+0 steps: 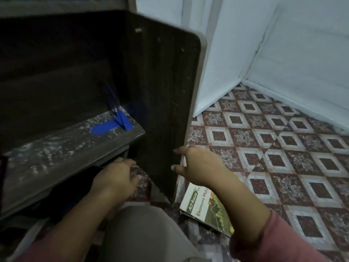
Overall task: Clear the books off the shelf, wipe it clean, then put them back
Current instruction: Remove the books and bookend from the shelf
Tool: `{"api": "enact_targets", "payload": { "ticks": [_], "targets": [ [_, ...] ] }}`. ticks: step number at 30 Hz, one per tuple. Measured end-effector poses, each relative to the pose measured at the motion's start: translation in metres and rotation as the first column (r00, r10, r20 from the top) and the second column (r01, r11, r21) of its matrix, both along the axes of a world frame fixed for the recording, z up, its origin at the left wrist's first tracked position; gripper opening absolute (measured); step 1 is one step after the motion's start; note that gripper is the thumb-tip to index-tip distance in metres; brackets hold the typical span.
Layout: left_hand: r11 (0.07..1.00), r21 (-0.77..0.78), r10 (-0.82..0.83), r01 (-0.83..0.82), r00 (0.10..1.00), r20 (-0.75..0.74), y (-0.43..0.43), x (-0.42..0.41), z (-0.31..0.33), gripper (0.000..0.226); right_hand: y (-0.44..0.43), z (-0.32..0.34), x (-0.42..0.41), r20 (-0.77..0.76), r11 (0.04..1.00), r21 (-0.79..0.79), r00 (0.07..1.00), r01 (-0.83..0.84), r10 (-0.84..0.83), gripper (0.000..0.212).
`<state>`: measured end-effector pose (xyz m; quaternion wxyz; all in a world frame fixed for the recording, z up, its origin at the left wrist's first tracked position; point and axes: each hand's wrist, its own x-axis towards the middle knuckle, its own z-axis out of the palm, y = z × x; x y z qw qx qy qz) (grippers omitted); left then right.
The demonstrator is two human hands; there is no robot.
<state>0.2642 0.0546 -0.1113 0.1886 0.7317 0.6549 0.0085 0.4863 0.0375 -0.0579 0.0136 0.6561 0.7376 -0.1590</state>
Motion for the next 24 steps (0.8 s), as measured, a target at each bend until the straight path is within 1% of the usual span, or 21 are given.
{"api": "enact_targets", "payload": {
  "ticks": [3, 4, 7, 9, 12, 14, 16, 20, 22, 24],
  "targets": [
    [0.985, 0.135, 0.107, -0.109, 0.994, 0.027, -0.02, -0.042, 0.035, 0.05, -0.001, 0.036, -0.048, -0.013, 0.989, 0.079, 0.992, -0.122, 0.124, 0.056],
    [0.973, 0.174, 0.154, -0.15, 0.988, -0.008, -0.029, -0.056, 0.046, 0.049, -0.001, 0.046, -0.065, -0.008, 0.982, 0.094, 0.986, -0.163, 0.164, 0.056],
    [0.926, 0.318, 0.284, -0.204, 0.931, -0.23, -0.06, -0.098, 0.072, 0.05, 0.0, 0.07, -0.122, 0.012, 0.958, 0.12, 0.965, -0.261, 0.262, 0.057],
    [0.886, 0.381, 0.38, -0.263, 0.884, -0.274, -0.079, -0.127, 0.082, 0.054, 0.0, 0.082, -0.16, 0.035, 0.931, 0.159, 0.944, -0.329, 0.328, 0.058],
    [0.817, 0.435, 0.511, -0.378, 0.824, -0.244, -0.105, -0.172, 0.095, 0.057, -0.003, 0.098, -0.214, 0.058, 0.876, 0.207, 0.899, -0.436, 0.433, 0.057],
    [0.753, 0.485, 0.601, -0.445, 0.765, -0.231, -0.122, -0.201, 0.106, 0.051, -0.007, 0.104, -0.249, 0.079, 0.838, 0.206, 0.862, -0.505, 0.5, 0.055],
    [0.682, 0.527, 0.672, -0.507, 0.719, -0.177, -0.133, -0.222, 0.112, 0.048, -0.01, 0.106, -0.277, 0.096, 0.806, 0.192, 0.828, -0.559, 0.552, 0.053],
    [0.579, 0.611, 0.747, -0.539, 0.651, -0.134, -0.146, -0.26, 0.118, 0.053, -0.013, 0.099, -0.331, 0.117, 0.739, 0.2, 0.764, -0.644, 0.634, 0.051],
    [0.563, 0.638, 0.752, -0.526, 0.645, -0.132, -0.146, -0.271, 0.122, 0.052, -0.007, 0.094, -0.359, 0.128, 0.717, 0.207, 0.745, -0.666, 0.655, 0.056],
    [0.597, 0.617, 0.726, -0.512, 0.673, -0.143, -0.141, -0.28, 0.126, 0.063, 0.0, 0.09, -0.384, 0.095, 0.699, 0.256, 0.737, -0.668, 0.67, 0.069]
  ]
}}
